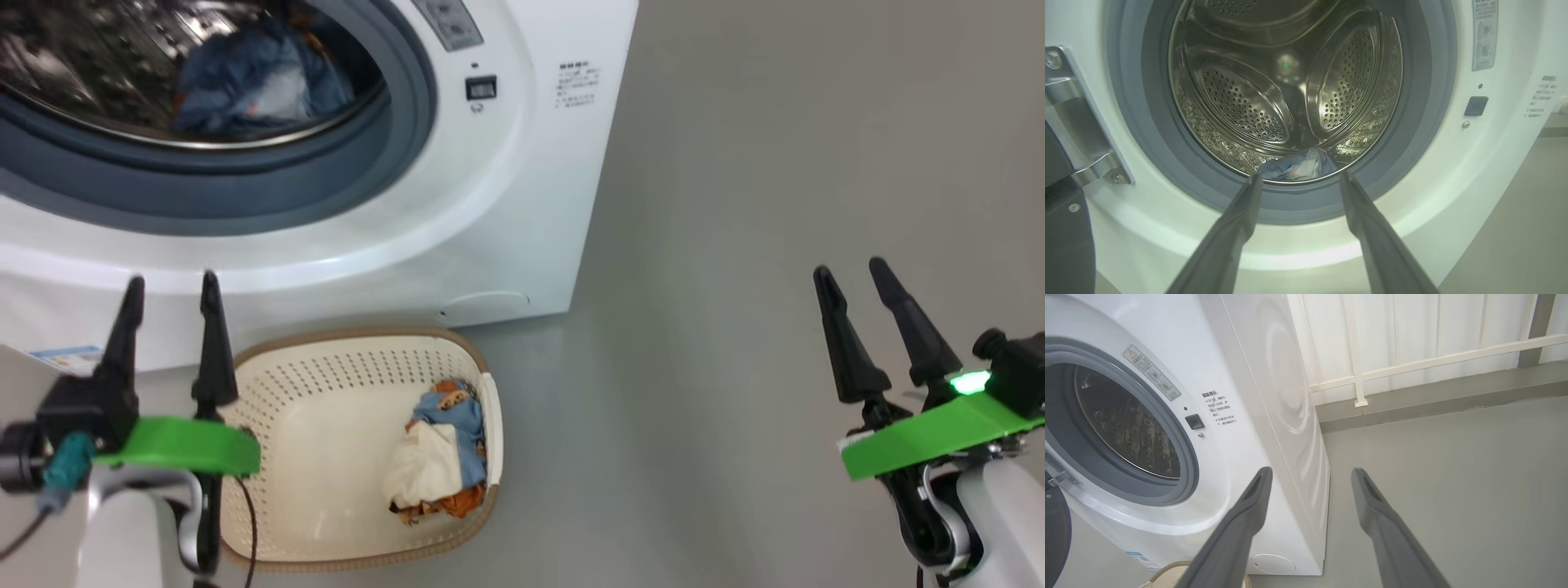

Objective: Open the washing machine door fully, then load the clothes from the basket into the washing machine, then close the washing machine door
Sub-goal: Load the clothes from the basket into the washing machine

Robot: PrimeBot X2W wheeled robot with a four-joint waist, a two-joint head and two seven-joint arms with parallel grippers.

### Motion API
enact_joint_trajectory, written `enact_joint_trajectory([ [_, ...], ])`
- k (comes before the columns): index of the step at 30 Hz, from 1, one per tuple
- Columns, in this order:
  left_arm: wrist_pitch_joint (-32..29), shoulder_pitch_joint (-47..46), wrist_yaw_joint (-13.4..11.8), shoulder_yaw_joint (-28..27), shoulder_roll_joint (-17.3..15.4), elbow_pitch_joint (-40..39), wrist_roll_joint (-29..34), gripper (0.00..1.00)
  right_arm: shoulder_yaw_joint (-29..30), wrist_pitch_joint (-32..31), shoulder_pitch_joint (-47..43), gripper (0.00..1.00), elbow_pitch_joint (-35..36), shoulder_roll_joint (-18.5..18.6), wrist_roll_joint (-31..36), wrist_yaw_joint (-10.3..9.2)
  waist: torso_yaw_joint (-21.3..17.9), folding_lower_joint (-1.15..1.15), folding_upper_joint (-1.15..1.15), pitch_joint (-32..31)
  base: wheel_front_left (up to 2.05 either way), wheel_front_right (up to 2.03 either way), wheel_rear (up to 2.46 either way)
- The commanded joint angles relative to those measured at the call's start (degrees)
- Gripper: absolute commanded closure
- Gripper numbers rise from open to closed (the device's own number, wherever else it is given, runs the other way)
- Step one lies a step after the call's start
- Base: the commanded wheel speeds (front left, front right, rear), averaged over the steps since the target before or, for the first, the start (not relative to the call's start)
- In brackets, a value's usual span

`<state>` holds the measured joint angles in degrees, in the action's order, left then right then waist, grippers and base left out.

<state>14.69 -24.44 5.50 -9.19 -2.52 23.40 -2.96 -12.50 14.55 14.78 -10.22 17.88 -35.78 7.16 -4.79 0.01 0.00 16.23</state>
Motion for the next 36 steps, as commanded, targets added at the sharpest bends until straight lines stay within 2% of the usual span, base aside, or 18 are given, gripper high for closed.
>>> enact_joint_trajectory([
  [1,0.3,1.4,0.0,-1.3,-1.2,-2.0,0.2,0.0,-0.7,0.4,-1.3,0.0,1.0,1.1,0.0,0.33,1.5,-0.01,0.0,-2.7,0.0,0.0,0.0],
  [22,0.3,19.0,-0.8,0.2,-0.4,-10.0,-4.1,0.0,0.5,0.4,-9.6,0.0,1.3,1.9,0.4,0.33,3.3,-0.01,0.0,-11.0,0.0,0.0,0.0],
  [36,0.3,25.0,-2.4,0.8,-0.4,-14.8,-5.8,0.0,1.0,0.4,-11.4,0.0,1.8,1.6,0.7,0.33,3.3,-0.01,0.0,-12.3,0.0,0.0,0.0],
])
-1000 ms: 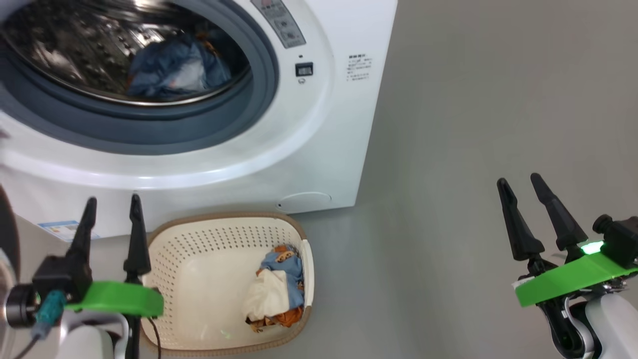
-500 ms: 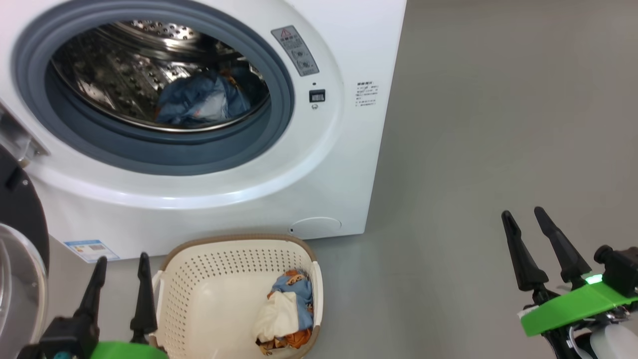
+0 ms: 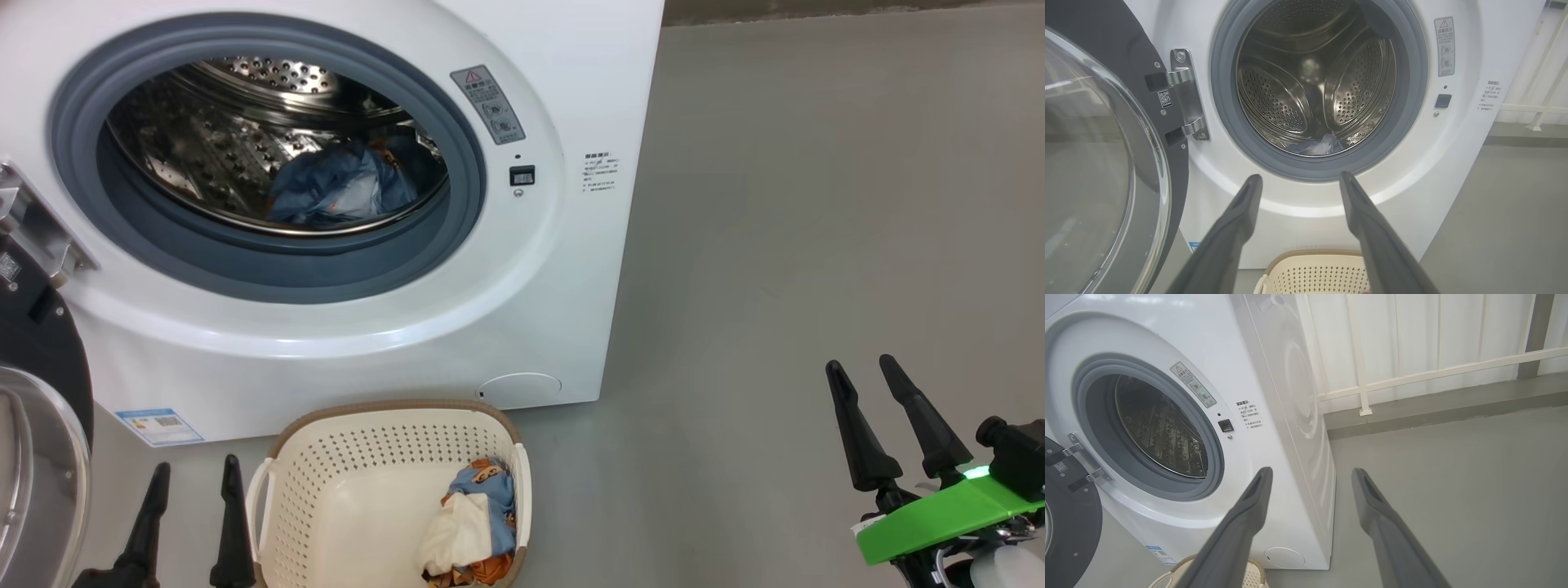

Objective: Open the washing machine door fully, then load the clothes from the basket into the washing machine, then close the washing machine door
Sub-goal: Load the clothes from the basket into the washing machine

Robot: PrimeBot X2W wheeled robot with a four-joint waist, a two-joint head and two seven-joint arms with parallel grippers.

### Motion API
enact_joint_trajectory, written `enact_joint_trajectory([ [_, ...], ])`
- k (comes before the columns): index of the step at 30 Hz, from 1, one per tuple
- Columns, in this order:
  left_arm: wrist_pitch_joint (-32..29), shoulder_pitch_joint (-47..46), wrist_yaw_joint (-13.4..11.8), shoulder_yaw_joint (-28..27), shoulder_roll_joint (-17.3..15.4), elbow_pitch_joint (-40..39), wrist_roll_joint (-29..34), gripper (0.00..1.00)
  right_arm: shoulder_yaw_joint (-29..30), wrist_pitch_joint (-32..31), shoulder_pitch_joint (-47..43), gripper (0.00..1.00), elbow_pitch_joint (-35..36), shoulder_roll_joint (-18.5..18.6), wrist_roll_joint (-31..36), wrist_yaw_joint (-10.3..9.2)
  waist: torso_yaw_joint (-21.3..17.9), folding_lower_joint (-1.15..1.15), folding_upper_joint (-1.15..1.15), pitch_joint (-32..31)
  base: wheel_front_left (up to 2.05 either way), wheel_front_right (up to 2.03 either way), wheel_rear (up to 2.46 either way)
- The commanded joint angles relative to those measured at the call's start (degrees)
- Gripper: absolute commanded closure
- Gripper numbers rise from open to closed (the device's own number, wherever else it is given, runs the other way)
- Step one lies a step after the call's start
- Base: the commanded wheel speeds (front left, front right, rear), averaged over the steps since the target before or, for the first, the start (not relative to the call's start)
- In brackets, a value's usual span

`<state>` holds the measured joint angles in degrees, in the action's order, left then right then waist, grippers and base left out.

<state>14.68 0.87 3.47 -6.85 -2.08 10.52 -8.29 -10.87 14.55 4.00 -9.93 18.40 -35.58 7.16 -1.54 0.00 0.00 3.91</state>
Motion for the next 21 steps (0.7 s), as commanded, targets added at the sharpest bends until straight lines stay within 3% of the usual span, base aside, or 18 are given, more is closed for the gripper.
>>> enact_joint_trajectory([
  [1,0.3,-0.3,-0.4,-1.5,-0.8,-1.9,-0.5,0.0,-0.6,0.4,-0.6,0.0,1.5,1.1,0.5,0.33,0.0,0.0,0.0,0.0,0.0,0.0,0.0],
  [12,0.3,-1.6,-0.9,-0.7,-0.8,-1.4,-1.2,0.0,-0.1,0.4,0.7,0.0,2.1,1.0,0.5,0.33,-0.4,0.0,0.0,2.7,0.0,0.0,0.0],
  [21,0.3,-6.3,-0.8,1.4,-0.8,5.4,-2.7,0.0,0.2,0.4,4.3,0.0,3.0,0.3,0.6,0.33,-1.5,0.0,0.0,9.2,0.0,0.0,0.0],
])
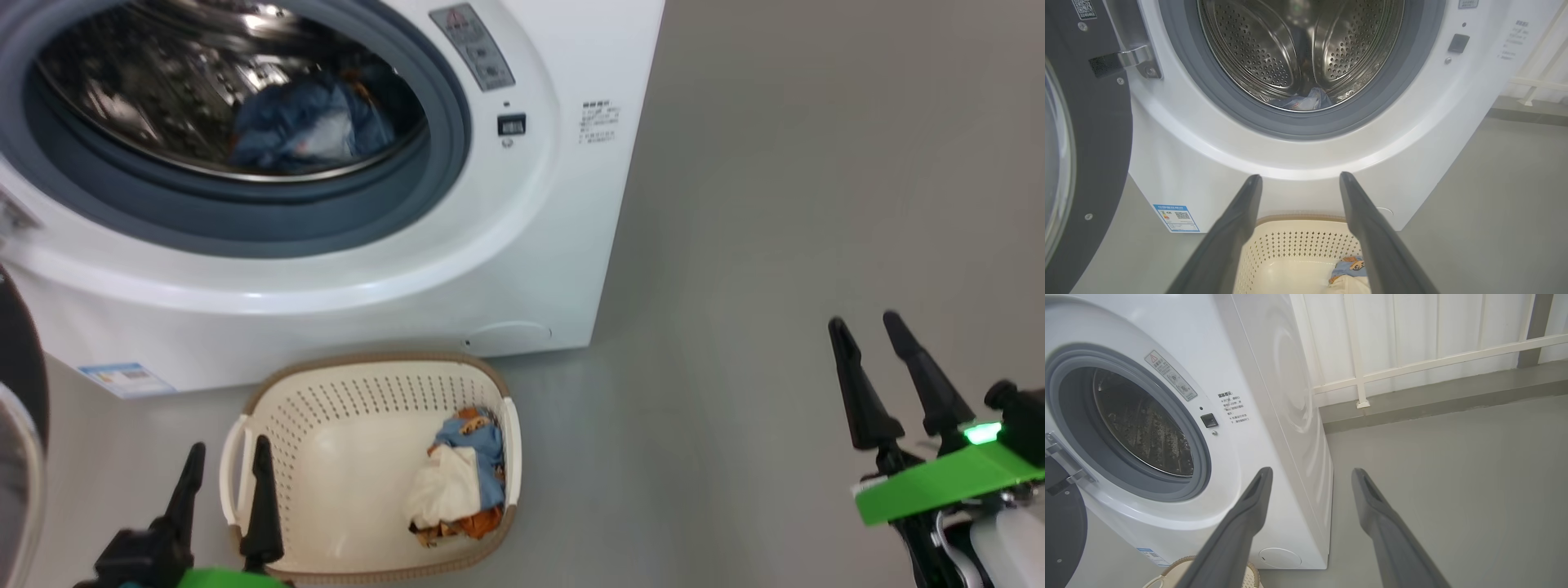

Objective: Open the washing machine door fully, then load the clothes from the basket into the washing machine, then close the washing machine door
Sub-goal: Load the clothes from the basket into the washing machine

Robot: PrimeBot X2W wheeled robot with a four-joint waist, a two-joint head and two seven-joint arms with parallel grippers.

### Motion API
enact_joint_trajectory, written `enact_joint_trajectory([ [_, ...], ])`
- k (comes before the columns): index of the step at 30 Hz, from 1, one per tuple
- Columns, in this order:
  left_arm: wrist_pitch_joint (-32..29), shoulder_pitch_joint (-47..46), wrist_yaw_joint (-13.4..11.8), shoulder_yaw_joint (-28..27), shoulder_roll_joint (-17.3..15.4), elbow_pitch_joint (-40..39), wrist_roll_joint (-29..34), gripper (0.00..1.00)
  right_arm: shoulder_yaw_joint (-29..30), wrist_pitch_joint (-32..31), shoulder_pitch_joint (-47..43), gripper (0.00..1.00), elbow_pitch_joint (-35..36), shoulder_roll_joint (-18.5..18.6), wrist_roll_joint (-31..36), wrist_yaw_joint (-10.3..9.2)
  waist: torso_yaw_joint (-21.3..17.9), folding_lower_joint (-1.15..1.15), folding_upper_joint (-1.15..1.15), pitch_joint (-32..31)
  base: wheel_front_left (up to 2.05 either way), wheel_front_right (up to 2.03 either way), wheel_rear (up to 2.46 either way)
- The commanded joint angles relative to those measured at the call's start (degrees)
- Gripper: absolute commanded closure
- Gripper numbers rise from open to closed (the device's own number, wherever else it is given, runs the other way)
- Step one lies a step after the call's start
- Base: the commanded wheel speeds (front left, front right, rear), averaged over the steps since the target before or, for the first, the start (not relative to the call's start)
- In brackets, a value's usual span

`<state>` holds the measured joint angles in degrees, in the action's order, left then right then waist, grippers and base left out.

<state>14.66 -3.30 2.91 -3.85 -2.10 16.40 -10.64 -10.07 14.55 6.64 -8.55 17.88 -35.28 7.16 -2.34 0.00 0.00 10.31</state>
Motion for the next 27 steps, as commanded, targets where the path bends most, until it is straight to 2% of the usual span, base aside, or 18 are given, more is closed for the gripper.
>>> enact_joint_trajectory([
  [1,0.3,-2.9,0.0,-1.4,-0.8,0.9,-0.3,0.0,-0.6,0.4,2.2,0.0,1.7,0.7,0.3,0.33,-0.9,0.0,0.0,3.8,0.0,0.0,0.0],
  [15,0.3,-15.7,3.3,-0.4,-0.8,17.0,2.6,0.0,-0.4,0.4,9.7,0.0,2.8,-1.4,0.1,0.33,-3.9,0.0,0.0,15.7,0.0,0.0,0.0],
  [27,0.3,-25.4,4.4,1.6,-1.7,30.5,3.1,0.0,-1.2,0.4,14.6,0.0,3.5,-3.1,-0.1,0.33,-6.2,0.0,0.0,23.2,0.0,0.0,0.0],
])
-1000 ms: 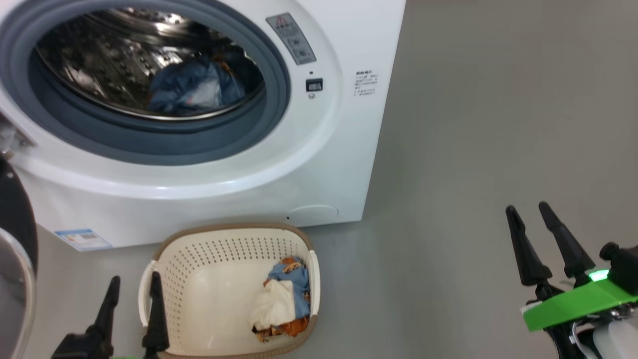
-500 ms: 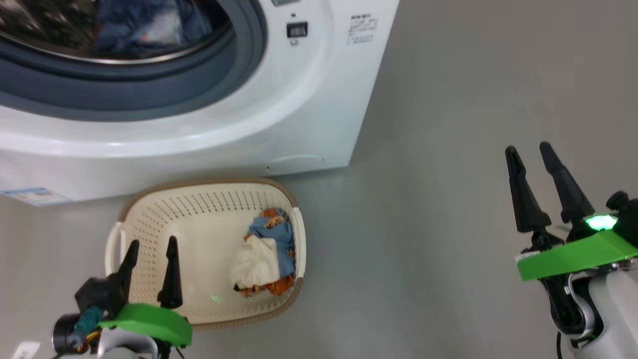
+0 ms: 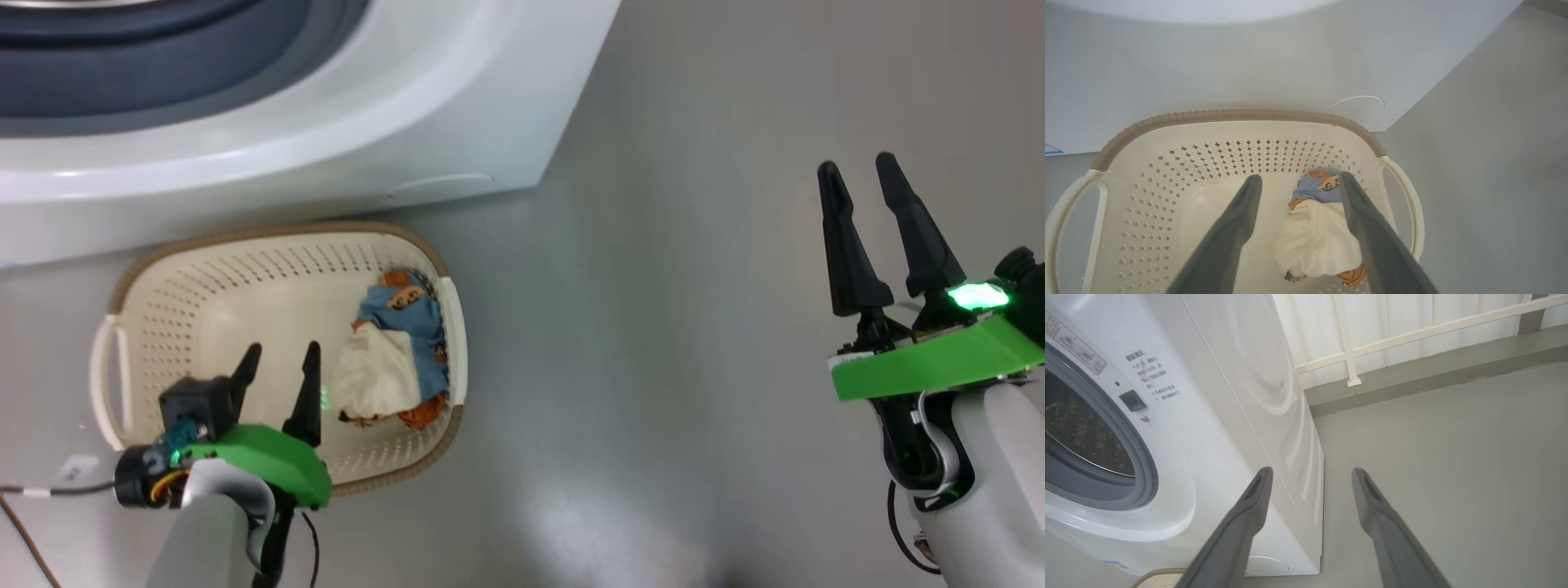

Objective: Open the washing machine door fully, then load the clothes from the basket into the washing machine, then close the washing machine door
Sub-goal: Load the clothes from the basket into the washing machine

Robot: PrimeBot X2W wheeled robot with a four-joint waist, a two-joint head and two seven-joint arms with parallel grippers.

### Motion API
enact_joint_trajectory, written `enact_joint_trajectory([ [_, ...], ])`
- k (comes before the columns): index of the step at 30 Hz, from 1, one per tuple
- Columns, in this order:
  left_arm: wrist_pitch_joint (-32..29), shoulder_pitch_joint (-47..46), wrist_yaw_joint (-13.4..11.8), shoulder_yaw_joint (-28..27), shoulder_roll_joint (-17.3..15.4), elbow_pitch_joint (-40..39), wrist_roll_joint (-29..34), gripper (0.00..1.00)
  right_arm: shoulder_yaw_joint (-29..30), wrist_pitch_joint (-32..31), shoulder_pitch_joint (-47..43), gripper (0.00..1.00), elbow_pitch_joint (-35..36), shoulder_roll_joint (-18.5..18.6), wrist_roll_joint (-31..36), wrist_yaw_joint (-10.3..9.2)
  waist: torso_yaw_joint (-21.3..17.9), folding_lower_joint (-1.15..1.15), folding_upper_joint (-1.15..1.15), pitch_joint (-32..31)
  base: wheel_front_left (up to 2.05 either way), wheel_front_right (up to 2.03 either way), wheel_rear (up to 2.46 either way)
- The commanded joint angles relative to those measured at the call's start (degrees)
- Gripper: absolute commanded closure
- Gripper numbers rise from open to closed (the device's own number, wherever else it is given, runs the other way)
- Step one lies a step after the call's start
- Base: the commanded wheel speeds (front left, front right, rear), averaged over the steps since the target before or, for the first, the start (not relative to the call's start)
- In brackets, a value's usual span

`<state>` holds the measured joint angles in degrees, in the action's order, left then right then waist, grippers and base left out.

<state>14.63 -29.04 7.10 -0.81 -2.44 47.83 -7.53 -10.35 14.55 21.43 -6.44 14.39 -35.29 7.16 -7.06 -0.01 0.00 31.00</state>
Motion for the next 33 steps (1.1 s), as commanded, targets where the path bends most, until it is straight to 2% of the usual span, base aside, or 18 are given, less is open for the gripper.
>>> enact_joint_trajectory([
  [1,0.4,-0.5,0.2,-1.2,-1.5,0.3,0.0,0.0,-1.0,0.4,0.2,0.0,1.4,0.2,-0.1,0.33,-1.8,0.01,0.0,3.1,0.0,0.0,0.0],
  [8,0.4,-6.6,0.4,1.7,-3.0,8.2,-1.6,0.0,-1.8,0.4,2.7,0.0,1.7,-0.7,-0.3,0.33,-3.9,0.01,0.0,8.1,0.0,0.0,0.0],
  [14,0.4,-11.9,0.4,6.7,-5.0,13.7,-5.7,0.0,-2.1,0.4,5.0,0.0,2.3,-1.1,-0.4,0.33,-5.7,0.01,0.0,12.7,0.0,0.0,0.0],
  [20,0.2,-14.8,0.4,12.9,-5.8,18.4,-9.7,0.0,-2.0,0.4,6.0,0.0,2.5,-1.6,-0.3,0.33,-6.7,0.01,0.0,14.4,0.0,0.0,0.0],
  [27,-2.1,-16.8,0.4,20.4,-7.5,20.4,-14.9,0.0,-2.4,0.4,6.5,0.0,2.7,-2.2,-0.3,0.33,-7.8,0.01,0.0,15.5,0.0,0.0,0.0],
  [33,-3.3,-19.2,0.4,24.4,-9.9,21.6,-18.1,0.0,-2.7,0.4,7.0,0.0,3.0,-2.5,-0.5,0.33,-8.9,0.01,0.0,17.0,0.0,0.0,0.0],
])
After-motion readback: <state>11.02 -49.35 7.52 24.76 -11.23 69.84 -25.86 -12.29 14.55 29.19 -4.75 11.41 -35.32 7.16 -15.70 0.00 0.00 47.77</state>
